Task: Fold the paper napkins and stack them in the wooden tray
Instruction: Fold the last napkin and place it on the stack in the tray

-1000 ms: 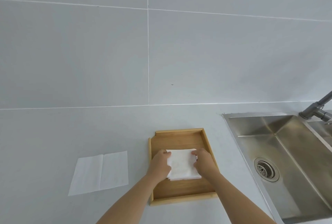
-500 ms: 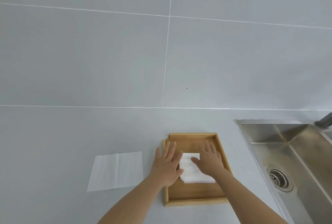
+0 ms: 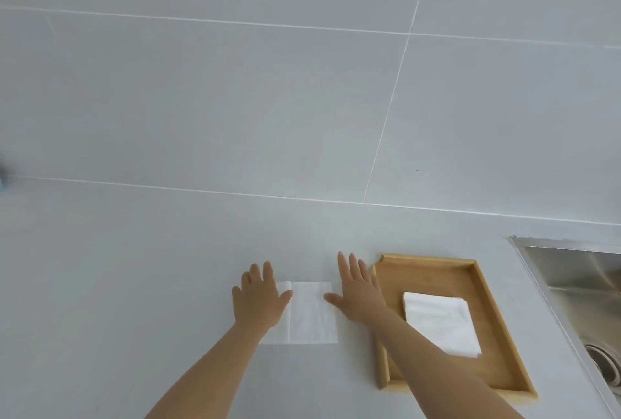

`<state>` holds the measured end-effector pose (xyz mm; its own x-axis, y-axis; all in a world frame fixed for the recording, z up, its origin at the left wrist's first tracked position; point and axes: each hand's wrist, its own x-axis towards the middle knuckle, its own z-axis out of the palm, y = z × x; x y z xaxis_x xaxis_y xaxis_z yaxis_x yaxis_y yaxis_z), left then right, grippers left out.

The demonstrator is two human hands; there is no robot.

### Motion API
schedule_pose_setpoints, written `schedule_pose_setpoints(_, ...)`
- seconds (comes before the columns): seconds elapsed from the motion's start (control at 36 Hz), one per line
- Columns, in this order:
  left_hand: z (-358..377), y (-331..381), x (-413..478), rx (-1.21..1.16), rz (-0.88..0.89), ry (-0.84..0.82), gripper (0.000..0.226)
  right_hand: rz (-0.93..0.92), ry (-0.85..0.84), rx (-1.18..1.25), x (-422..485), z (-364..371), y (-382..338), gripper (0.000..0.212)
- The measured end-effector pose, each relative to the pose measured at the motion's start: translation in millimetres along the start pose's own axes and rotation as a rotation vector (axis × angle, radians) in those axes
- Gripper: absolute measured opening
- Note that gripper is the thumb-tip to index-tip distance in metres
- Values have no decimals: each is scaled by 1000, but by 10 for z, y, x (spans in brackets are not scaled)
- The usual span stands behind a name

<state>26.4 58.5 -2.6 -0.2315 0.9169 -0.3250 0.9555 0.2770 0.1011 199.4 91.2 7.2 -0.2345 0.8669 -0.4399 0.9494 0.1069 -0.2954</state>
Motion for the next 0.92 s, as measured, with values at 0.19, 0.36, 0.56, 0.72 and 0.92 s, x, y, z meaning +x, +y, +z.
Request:
schedule_pose_setpoints(0.19,191,-361,-73,-131,-314,-101,79,-67,-84,12,180,166,-448,80)
schedule_pose_setpoints(0.36,230,-389,14,-274,-386,-201,70,-114,-104,-18,257,182,-640,80)
schedule_pose_setpoints(0.56,262,-385,144,-296,-194,-198,22,-165,-128,16,331,159,-742,79)
schedule_pose_setpoints(0.72,166,-413,237,-376,27,-184,38,-228,-124,35,398,115,-763,79)
schedule_pose_setpoints(0.92,-142,-367,403,-426,152,-111,22,-155,-30,95,492,41,-725,31)
